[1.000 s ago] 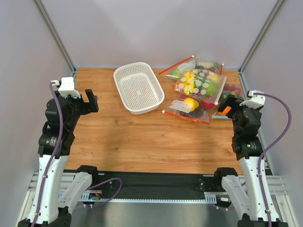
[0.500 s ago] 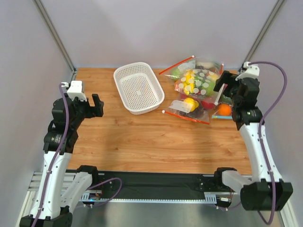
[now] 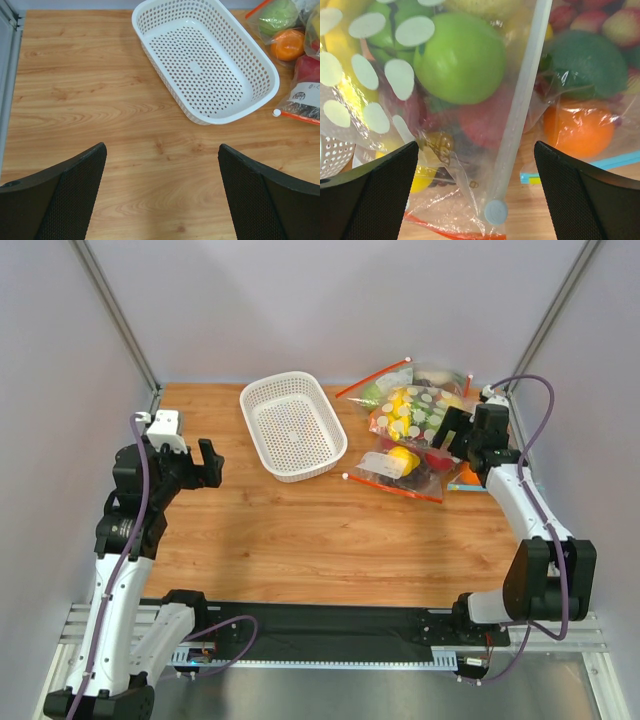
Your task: Open the zip-top bag and remove the fake food
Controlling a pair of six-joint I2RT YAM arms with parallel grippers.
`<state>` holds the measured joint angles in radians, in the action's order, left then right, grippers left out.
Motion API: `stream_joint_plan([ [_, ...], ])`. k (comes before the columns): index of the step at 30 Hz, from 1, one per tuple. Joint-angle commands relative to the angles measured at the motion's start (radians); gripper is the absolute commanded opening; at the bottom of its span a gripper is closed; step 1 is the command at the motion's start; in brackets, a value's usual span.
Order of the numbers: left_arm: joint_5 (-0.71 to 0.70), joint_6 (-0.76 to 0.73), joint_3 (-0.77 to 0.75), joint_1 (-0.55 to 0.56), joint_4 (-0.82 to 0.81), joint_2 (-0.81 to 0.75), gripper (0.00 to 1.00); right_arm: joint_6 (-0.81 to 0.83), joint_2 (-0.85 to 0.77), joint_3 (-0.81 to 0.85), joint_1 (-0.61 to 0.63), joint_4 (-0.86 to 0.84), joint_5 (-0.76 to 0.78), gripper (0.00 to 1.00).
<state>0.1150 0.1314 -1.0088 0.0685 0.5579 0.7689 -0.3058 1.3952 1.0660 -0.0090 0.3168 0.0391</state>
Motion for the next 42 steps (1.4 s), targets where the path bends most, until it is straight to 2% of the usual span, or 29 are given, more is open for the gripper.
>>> stream_joint_plan([
  [1,0.018,-0.009,0.003,-0.009,-0.023,0.001,0.99,-0.096,-0.001,-0.046,-0.02,-0.051,-0.087,1.0],
  [5,0.023,-0.007,0.004,-0.009,-0.026,0.003,0.99,-0.16,0.028,-0.103,-0.04,-0.128,-0.166,0.99],
  [8,0.02,-0.012,0.006,-0.009,-0.026,0.006,0.99,-0.187,0.044,-0.115,-0.049,-0.183,-0.226,0.82],
  [9,0.02,-0.012,0.006,-0.009,-0.026,0.006,0.99,-0.2,0.033,-0.142,-0.049,-0.237,-0.234,0.72],
  [14,0.025,-0.007,0.01,-0.009,-0.026,0.006,0.99,-0.185,-0.012,-0.158,-0.049,-0.309,-0.237,0.58],
  [15,0.026,-0.009,0.01,-0.009,-0.029,0.007,0.99,-0.176,-0.018,-0.143,-0.049,-0.305,-0.237,0.41],
  [18,0.029,-0.009,0.012,-0.009,-0.03,0.007,1.0,-0.162,-0.032,-0.126,-0.049,-0.294,-0.246,0.08],
  [20,0.04,-0.015,0.012,-0.009,-0.03,0.009,0.99,-0.154,-0.047,-0.113,-0.049,-0.288,-0.251,0.0],
  [24,0.081,-0.036,0.016,-0.009,-0.041,0.007,0.99,-0.153,-0.088,-0.094,-0.048,-0.282,-0.309,0.0],
  [28,0.121,-0.056,0.024,-0.004,-0.064,-0.002,0.93,-0.154,-0.146,-0.031,-0.023,-0.237,-0.372,0.0],
  [34,0.097,-0.085,0.049,0.074,-0.124,-0.043,0.91,-0.183,-0.212,0.06,0.116,-0.182,-0.412,0.0],
  [37,0.051,-0.107,0.044,0.171,-0.141,-0.048,0.91,-0.225,-0.246,0.088,0.174,-0.166,-0.41,0.0],
  [40,-0.052,-0.168,0.01,0.339,-0.156,-0.039,0.91,-0.263,-0.303,0.092,0.231,-0.157,-0.401,0.0],
  [41,-0.093,-0.202,-0.007,0.458,-0.15,-0.017,0.92,-0.271,-0.314,0.091,0.245,-0.153,-0.401,0.0],
  [42,-0.194,-0.287,-0.055,0.523,-0.142,0.003,0.92,-0.28,-0.326,0.083,0.28,-0.154,-0.401,0.0],
])
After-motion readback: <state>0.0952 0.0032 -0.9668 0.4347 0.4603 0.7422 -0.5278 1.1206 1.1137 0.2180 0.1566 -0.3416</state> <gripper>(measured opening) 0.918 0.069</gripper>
